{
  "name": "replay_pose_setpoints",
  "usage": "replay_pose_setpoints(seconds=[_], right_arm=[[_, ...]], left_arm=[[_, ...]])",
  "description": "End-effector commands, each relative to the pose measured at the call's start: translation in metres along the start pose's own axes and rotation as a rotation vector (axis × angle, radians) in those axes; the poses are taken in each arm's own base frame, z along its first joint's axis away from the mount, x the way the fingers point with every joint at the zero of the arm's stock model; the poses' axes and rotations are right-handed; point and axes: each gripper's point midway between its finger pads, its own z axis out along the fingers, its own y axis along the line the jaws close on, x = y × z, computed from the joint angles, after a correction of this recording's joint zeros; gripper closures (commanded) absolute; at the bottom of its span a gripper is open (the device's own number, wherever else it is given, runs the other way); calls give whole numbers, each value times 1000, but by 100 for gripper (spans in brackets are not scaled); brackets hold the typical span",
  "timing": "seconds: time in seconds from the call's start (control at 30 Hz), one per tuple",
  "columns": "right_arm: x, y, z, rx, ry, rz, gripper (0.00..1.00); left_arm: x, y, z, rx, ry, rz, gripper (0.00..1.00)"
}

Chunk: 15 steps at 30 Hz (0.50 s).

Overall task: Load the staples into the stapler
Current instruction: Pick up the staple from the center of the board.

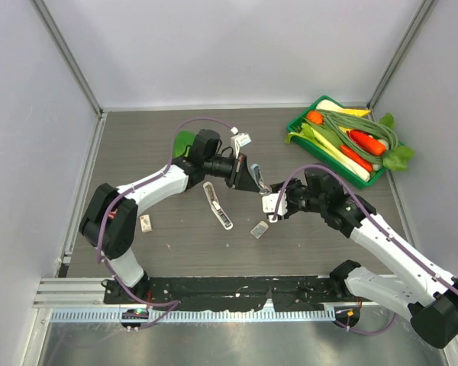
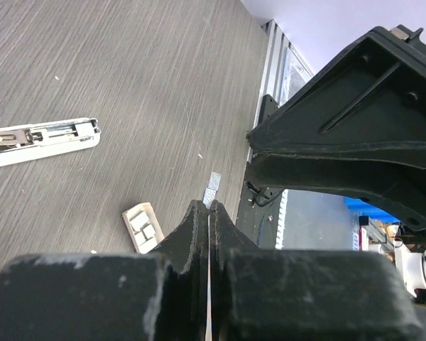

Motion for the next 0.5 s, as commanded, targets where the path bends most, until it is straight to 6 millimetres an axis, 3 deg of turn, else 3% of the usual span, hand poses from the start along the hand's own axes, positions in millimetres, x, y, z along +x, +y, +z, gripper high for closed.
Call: replay_pose_setpoints(seconds=[0.0, 0.23, 0.47], right_arm=[[-15, -17, -9, 48, -37, -18, 50], [-7, 0, 7, -4, -37, 109, 50], [-8, -13, 16, 16, -52, 51, 51]], left_arm=[[-11, -6, -1, 32, -37, 22, 100], [-17, 3, -10, 11, -68, 8, 100], [-14, 5, -8, 34, -58, -39, 100]])
